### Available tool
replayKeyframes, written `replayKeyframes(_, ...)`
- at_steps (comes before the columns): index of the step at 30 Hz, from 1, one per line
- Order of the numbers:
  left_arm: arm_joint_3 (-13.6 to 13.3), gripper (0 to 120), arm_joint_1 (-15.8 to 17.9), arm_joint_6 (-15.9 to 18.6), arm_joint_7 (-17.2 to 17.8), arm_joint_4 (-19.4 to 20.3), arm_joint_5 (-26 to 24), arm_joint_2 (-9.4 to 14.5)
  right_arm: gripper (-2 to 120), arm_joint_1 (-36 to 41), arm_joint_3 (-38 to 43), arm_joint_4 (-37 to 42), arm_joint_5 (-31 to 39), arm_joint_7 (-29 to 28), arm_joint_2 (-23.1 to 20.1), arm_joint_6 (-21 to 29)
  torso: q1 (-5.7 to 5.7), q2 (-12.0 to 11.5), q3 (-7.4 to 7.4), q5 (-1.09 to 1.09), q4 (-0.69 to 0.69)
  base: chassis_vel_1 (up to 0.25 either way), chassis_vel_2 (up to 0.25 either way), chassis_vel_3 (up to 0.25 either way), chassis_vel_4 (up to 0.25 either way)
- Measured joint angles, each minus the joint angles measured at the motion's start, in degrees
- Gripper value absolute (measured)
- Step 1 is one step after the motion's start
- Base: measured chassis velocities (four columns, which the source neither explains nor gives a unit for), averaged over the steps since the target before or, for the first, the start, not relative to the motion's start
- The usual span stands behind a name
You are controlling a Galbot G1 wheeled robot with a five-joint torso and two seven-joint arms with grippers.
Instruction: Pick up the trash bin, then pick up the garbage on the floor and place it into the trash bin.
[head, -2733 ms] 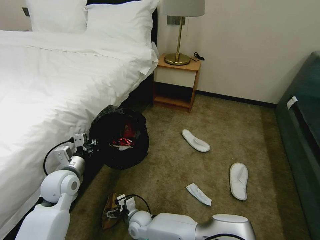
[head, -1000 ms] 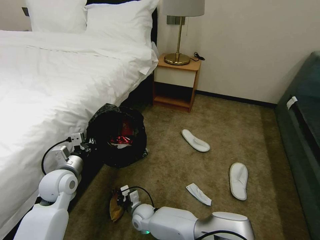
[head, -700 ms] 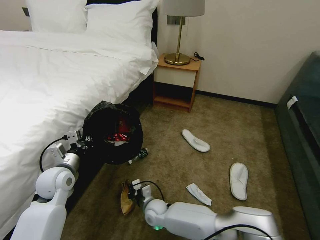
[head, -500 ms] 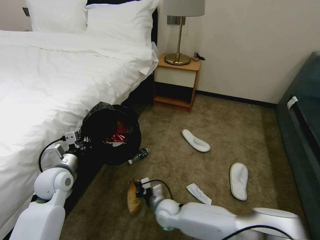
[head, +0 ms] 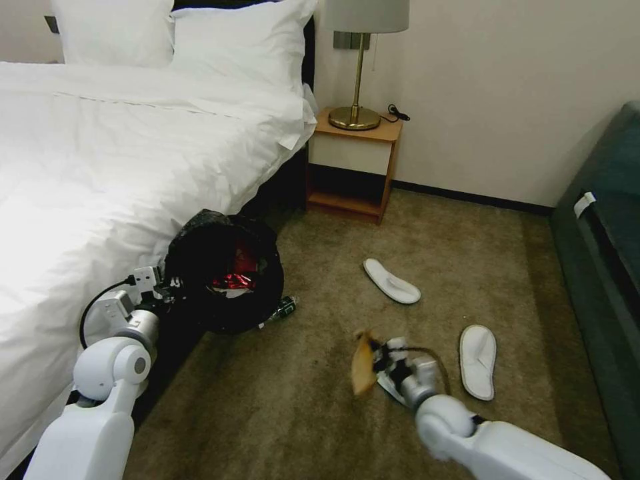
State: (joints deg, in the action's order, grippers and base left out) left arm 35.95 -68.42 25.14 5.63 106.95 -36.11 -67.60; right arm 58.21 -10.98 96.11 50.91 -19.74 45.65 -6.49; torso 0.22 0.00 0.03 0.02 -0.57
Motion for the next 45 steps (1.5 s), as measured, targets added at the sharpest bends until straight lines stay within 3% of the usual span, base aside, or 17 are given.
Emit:
replayKeyframes(7, -1.7, 0, 0.0, 0.7, 0.7, -0.6, 0.0, -0.2, 0, 5.8, 10.1, 4.1, -5.8, 3.0, -0.8, -0.1, 0.0, 0.0, 0.0, -0.01, -0.02, 0.0, 0.0, 0.0, 0.0)
replayKeyframes(9, -3.2, 0, 0.0, 1.4, 1.7, -0.7, -0.7, -0.2, 0, 7.3, 13.9, 6.6, -10.3, 4.0, 0.2, -0.1, 0.0, 0.0, 0.0, -0.02, -0.02, 0.0, 0.0, 0.0, 0.0)
replayKeyframes(16, -6.2, 0, -0.1, 2.7, 1.8, -0.7, -1.7, 0.0, 0, 6.1, 16.6, 10.2, -15.0, 5.4, 2.5, 0.3, 0.0, 0.0, 0.0, -0.01, -0.01, 0.0, 0.0, 0.0, 0.0)
replayKeyframes(28, -10.1, 0, -0.2, 4.1, -3.4, -0.3, -1.7, 1.5, 0, 0.1, 10.0, 16.5, -17.1, 4.3, 3.6, 3.9, 0.0, 0.0, 0.01, -0.03, -0.01, 0.0, 0.0, 0.0, 0.0)
replayKeyframes(40, -12.4, 0, 2.0, 6.2, -2.8, -1.6, -2.9, 2.2, 0, -5.6, 3.1, 18.3, -16.3, 1.7, 6.1, 7.0, 0.0, 0.0, 0.01, -0.02, 0.0, 0.0, 0.0, 0.0, 0.0)
replayKeyframes(45, -14.1, 0, 3.5, 9.7, -0.5, -2.8, -5.8, 2.0, 0, -6.3, 1.1, 19.7, -15.9, 1.0, 6.2, 8.3, 0.0, 0.0, 0.01, -0.03, -0.02, 0.0, 0.0, 0.0, 0.0)
